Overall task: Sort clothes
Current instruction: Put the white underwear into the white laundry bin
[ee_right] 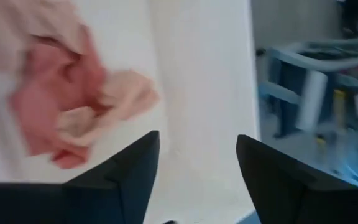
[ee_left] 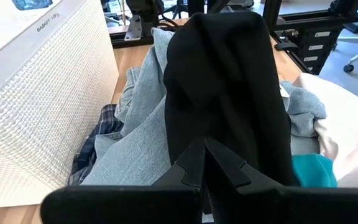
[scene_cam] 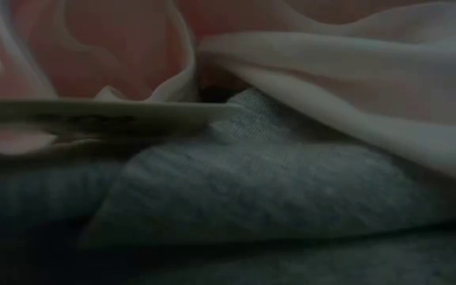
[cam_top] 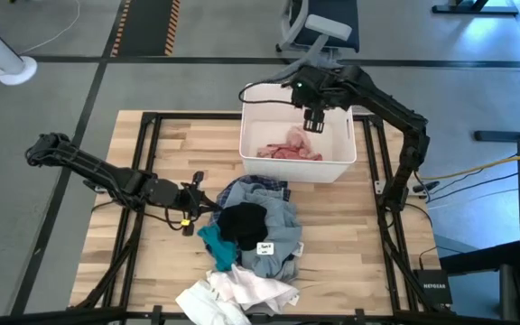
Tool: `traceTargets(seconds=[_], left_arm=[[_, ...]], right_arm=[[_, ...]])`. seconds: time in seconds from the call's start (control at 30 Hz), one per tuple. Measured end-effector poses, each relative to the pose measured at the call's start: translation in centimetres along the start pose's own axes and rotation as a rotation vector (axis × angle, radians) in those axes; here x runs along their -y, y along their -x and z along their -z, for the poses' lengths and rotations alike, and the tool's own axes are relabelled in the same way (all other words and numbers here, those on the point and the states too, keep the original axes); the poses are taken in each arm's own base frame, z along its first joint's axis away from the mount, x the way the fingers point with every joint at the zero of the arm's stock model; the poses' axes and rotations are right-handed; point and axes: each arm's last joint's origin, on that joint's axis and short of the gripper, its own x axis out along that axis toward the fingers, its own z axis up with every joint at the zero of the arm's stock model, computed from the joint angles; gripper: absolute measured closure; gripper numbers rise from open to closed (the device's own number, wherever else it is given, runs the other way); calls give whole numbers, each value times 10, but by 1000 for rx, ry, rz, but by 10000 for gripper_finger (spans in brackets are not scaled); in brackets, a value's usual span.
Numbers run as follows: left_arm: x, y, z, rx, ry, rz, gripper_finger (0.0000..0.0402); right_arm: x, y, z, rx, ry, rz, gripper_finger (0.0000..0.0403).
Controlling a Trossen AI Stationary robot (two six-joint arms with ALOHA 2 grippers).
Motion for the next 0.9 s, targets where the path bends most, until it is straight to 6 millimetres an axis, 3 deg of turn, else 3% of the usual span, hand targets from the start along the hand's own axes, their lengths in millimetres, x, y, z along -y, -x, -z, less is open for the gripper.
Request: traceTargets(seconds=[0.1, 0.2, 0.53, 0.7, 0.9], left_arm=[[0, 0, 0, -3, -6, 0, 402], [0, 0, 3, -34, -19, 1, 402], [7, 2, 3, -27, -39, 33, 402], [9, 3, 1, -5, -55, 43, 402], [10, 3, -4, 48, -41, 44, 402]], right_arm=[[-16, 18, -2, 63, 53, -63, 158], [-43, 39, -4, 125, 180, -70, 157], [-168, 86, -1, 267, 514, -75, 157], [-245, 85, 17, 301, 649, -63, 157], [-332, 51, 54, 342, 709, -163, 157]])
